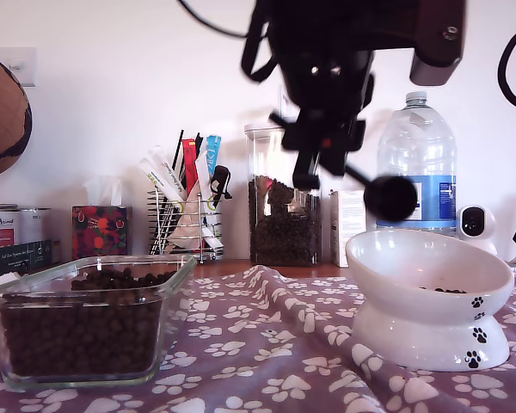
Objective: Measure one spoon of cat food and pour it into the food bowl
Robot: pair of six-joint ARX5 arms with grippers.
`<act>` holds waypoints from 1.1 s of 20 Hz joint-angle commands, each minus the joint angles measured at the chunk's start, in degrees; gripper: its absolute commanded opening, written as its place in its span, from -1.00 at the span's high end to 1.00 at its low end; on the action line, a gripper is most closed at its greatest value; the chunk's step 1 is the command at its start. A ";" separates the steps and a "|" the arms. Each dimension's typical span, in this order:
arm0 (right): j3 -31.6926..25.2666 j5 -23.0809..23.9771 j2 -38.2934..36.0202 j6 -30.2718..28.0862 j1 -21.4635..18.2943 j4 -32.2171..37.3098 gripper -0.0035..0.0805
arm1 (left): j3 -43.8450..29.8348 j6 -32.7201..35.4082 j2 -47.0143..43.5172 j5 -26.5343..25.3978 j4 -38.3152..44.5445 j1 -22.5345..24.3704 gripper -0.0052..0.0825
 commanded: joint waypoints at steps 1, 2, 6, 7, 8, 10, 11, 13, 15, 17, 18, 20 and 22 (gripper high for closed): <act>0.74 0.04 0.17 -0.11 0.11 0.59 0.95 | 0.26 -7.50 -2.25 3.54 -4.48 0.81 0.93; 0.74 0.04 0.17 -0.13 0.11 0.63 0.95 | 0.26 -11.89 -2.95 5.77 -6.47 1.57 0.93; 0.74 0.07 0.17 -0.24 0.09 1.05 0.95 | 0.26 -27.89 -6.73 17.66 -12.50 6.29 0.93; 0.74 0.17 0.17 -0.33 0.11 1.07 0.95 | 0.26 -31.82 -7.67 21.97 -14.05 7.87 0.93; 0.74 0.50 0.17 -0.33 0.11 1.18 0.95 | 0.26 -35.58 -8.61 26.18 -15.58 9.51 0.93; 0.74 1.44 0.17 -0.35 0.11 1.49 0.95 | 0.26 -41.62 -10.12 33.66 -17.68 13.49 0.93; 0.74 1.68 0.17 -0.37 0.11 1.62 0.95 | 0.26 -43.54 -10.69 36.52 -18.38 15.28 0.93; 0.74 1.86 0.17 -0.63 0.11 2.12 0.95 | 0.24 -46.53 -11.54 40.61 -19.45 18.91 0.93; 0.74 2.82 0.17 -1.64 0.11 2.84 0.95 | 0.17 -47.36 -12.02 42.80 -21.20 21.92 0.93; 0.74 6.29 0.17 -1.62 0.11 4.09 0.94 | -0.35 -47.98 -12.63 43.56 -21.73 23.96 0.93; 0.74 8.22 0.17 -1.64 0.11 4.76 0.94 | -1.42 -48.15 -13.46 43.87 -21.00 24.59 0.93; 0.74 9.49 0.17 -1.75 0.11 6.67 0.94 | -6.25 -49.07 -16.72 44.06 -16.94 25.55 0.93; 0.74 9.49 0.17 -2.29 0.11 8.02 0.94 | -14.36 -51.80 -22.03 44.06 -10.54 26.69 0.93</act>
